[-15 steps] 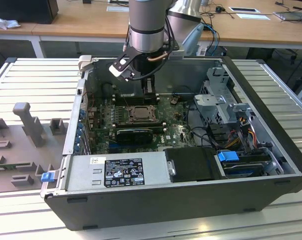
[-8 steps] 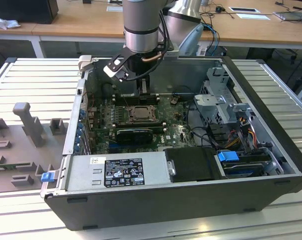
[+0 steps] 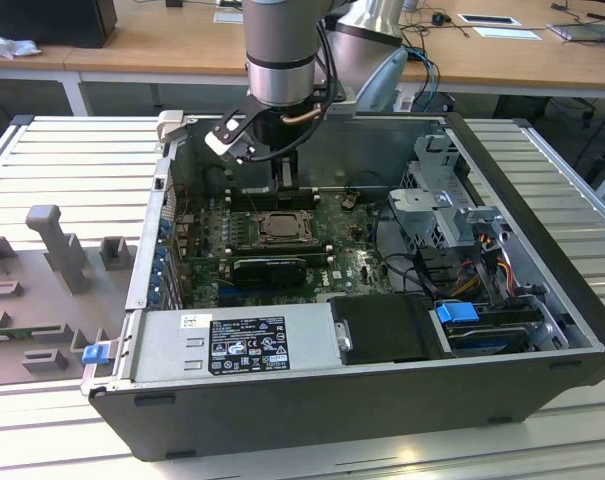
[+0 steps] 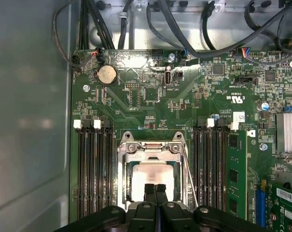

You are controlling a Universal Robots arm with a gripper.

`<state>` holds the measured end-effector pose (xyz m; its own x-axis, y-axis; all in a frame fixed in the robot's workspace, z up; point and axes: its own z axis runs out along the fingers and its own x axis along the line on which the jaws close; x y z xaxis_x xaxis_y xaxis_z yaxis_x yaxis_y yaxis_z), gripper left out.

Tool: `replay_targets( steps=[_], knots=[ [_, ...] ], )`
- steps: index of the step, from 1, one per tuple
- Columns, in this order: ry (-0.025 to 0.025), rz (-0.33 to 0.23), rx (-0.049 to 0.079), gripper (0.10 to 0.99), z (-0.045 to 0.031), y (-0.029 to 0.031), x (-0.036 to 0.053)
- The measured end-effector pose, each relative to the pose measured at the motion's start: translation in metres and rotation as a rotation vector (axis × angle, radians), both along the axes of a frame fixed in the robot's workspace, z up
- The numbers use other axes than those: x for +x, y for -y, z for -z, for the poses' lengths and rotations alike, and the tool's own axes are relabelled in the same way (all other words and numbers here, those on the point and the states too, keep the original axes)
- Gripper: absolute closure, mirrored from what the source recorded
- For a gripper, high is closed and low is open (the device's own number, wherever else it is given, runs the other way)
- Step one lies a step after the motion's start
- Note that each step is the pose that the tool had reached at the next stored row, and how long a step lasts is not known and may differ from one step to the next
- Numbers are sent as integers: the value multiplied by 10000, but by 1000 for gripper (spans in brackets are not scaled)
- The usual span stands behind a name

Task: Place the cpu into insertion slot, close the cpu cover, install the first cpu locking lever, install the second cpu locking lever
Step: 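Close the cpu cover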

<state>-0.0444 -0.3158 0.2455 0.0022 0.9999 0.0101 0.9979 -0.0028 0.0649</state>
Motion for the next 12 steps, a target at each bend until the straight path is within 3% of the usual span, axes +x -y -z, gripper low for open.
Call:
replay_targets(
  steps=[12],
  knots=[
    [1, 0, 1, 980, 4, 0, -68]
  ],
)
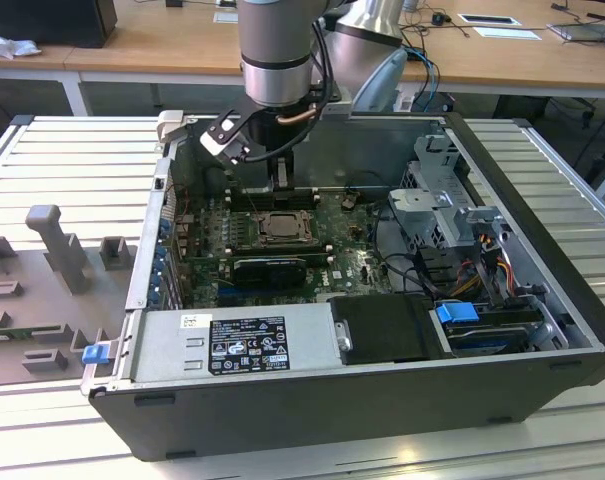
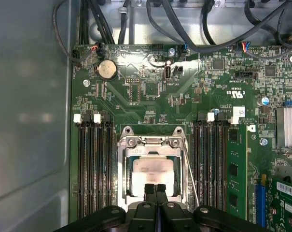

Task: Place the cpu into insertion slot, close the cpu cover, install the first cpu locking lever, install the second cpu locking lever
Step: 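Close the cpu cover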

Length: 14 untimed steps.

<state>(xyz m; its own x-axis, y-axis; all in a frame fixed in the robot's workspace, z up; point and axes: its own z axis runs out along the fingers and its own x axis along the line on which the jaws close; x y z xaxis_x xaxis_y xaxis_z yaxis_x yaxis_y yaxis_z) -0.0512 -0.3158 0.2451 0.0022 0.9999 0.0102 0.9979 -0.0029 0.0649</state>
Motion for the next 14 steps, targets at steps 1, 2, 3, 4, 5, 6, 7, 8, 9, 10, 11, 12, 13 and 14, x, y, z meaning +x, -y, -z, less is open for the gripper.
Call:
replay_targets(
  steps=[1, 2, 3, 4, 5, 6, 7, 8, 9, 10, 11, 12, 13, 14],
  knots=[
    [0, 0, 0, 980, 1, 0, -17],
    [-1, 0, 0, 980, 2, 0, -27],
    [-1, 0, -1, 980, 3, 0, -39],
    [-1, 0, -1, 980, 4, 0, -49],
    [-1, 0, -1, 980, 5, 0, -53],
    [-1, 0, -1, 980, 5, 0, -58],
    [0, 0, -1, 980, 6, 0, -62],
    [-1, 0, -1, 980, 6, 0, -65],
    [-1, 0, -1, 980, 7, 0, -67],
    [-1, 0, -2, 980, 9, 1, -71],
    [-1, 0, -1, 980, 13, 1, -79],
    [-1, 0, -1, 980, 16, 0, -85],
    [-1, -1, 0, 980, 20, 0, -90],
    [-1, 0, -1, 980, 24, 0, -100]
  ],
)
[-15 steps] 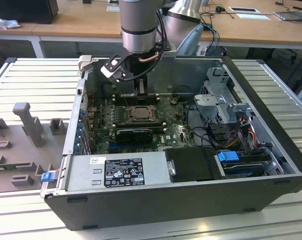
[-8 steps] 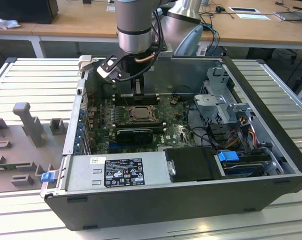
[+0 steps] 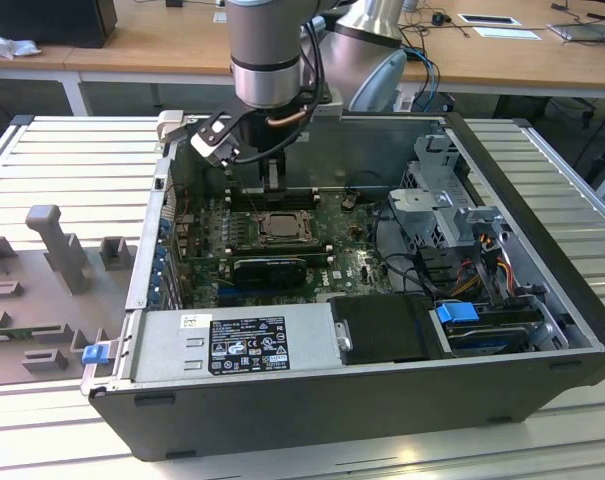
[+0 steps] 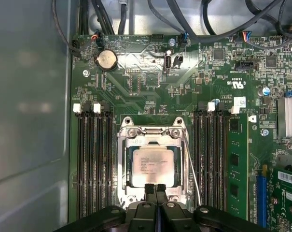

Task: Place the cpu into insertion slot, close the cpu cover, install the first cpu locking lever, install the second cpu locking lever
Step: 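Close the cpu cover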

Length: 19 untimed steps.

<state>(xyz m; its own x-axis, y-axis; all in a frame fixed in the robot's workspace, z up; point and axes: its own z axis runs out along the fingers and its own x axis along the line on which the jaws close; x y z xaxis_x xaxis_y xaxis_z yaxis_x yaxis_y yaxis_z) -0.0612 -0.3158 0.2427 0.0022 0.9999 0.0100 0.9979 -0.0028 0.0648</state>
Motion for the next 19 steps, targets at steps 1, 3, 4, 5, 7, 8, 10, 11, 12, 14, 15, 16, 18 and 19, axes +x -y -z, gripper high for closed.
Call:
replay_targets(
  steps=[1, 3, 4, 5, 7, 8, 10, 11, 12, 14, 15, 16, 18, 19],
  knots=[
    [0, 1, 0, 980, 3, 0, -7],
    [0, 1, 1, 980, 8, 0, -18],
    [1, 0, 2, 980, 14, -1, -21],
    [1, 0, 2, 980, 17, 0, -25],
    [0, -1, 1, 980, 38, 0, -36],
    [0, -2, 1, 980, 44, 0, -38],
    [0, 0, 1, 980, 61, 3, -40],
    [-1, 1, 0, 980, 70, 3, -40],
    [-1, 0, 0, 980, 94, 4, -41],
    [0, -1, 1, 980, 133, 4, -46],
    [1, -2, 0, 980, 150, 5, -52],
    [0, -22, 1, 980, 183, 6, -65],
    [0, -50, 1, 980, 233, 6, -68],
    [-1, -52, 0, 980, 259, 6, -69]
  ],
)
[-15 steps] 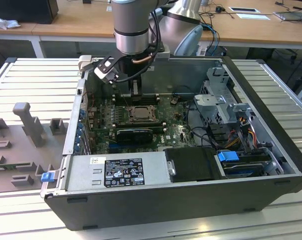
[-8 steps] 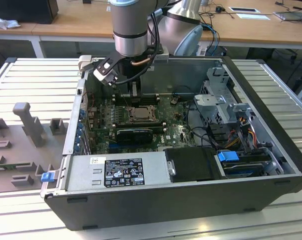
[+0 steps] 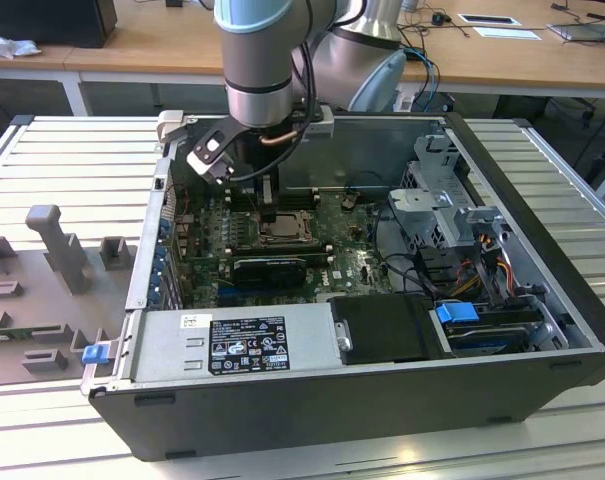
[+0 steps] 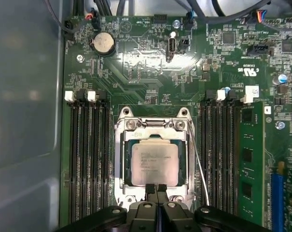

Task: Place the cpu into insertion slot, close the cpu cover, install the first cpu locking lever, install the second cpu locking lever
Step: 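Close the cpu cover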

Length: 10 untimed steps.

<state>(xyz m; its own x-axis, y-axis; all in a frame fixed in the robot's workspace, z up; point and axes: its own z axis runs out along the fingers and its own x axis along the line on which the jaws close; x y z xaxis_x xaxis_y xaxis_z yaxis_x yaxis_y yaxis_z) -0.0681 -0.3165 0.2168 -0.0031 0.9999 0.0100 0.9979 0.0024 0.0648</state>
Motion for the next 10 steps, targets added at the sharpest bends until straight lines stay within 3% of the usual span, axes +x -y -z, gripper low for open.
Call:
replay_targets(
  steps=[3, 7, 9, 10],
  knots=[
    [0, -2, 1, 980, 69, -4, 2],
    [-19, -20, -8, 980, 142, -14, 87],
    [11, -22, 24, 980, 106, -21, 106],
    [-2, -22, 9, 980, 75, -19, 106]
  ],
)
